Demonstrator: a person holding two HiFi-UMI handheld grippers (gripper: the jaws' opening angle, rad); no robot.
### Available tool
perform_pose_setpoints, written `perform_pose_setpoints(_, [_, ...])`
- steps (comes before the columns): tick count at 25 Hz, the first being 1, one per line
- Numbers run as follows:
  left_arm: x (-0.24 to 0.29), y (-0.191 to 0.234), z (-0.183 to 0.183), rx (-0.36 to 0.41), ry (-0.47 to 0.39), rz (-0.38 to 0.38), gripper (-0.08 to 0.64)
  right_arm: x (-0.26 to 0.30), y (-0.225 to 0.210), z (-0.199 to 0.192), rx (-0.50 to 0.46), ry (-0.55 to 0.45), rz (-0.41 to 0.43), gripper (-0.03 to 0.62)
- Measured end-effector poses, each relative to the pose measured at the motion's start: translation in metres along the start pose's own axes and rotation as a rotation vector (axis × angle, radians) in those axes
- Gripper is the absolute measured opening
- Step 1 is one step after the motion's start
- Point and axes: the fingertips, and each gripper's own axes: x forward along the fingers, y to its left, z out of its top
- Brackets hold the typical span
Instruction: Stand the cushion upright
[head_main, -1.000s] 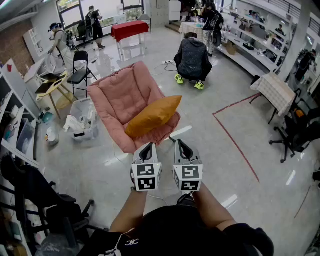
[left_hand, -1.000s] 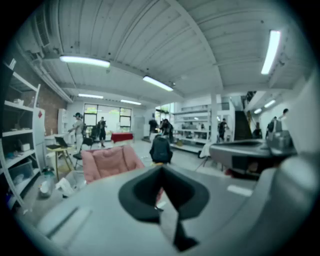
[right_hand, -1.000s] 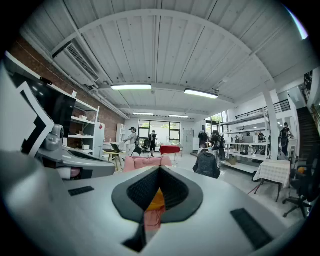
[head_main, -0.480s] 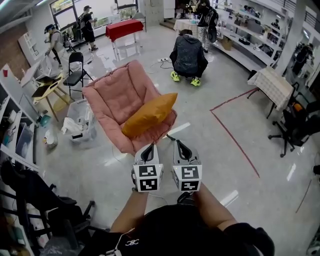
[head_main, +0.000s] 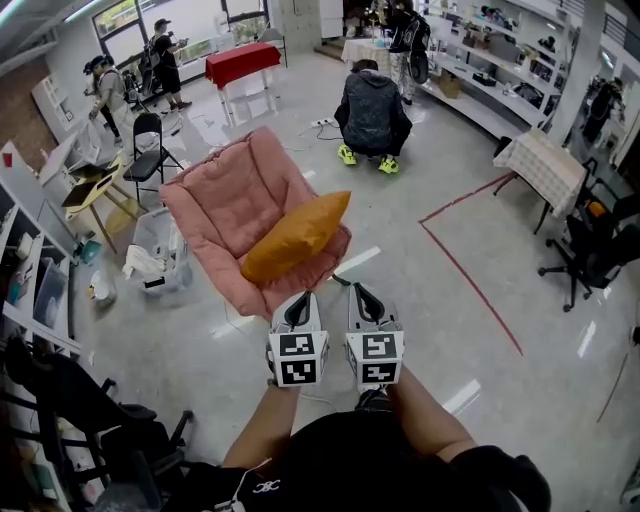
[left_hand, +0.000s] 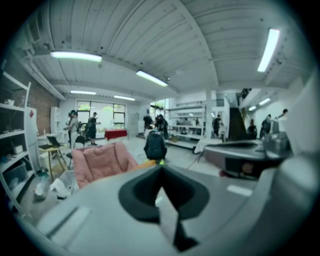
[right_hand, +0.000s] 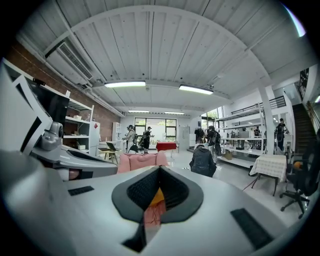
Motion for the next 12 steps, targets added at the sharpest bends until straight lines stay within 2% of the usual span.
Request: perform_pose_setpoints(12, [0.053,0.002,0.016,0.01,0.029,0.022,-0.003,0.052,-0.031,0.01,0.02,-0.004,0.04,-0.003])
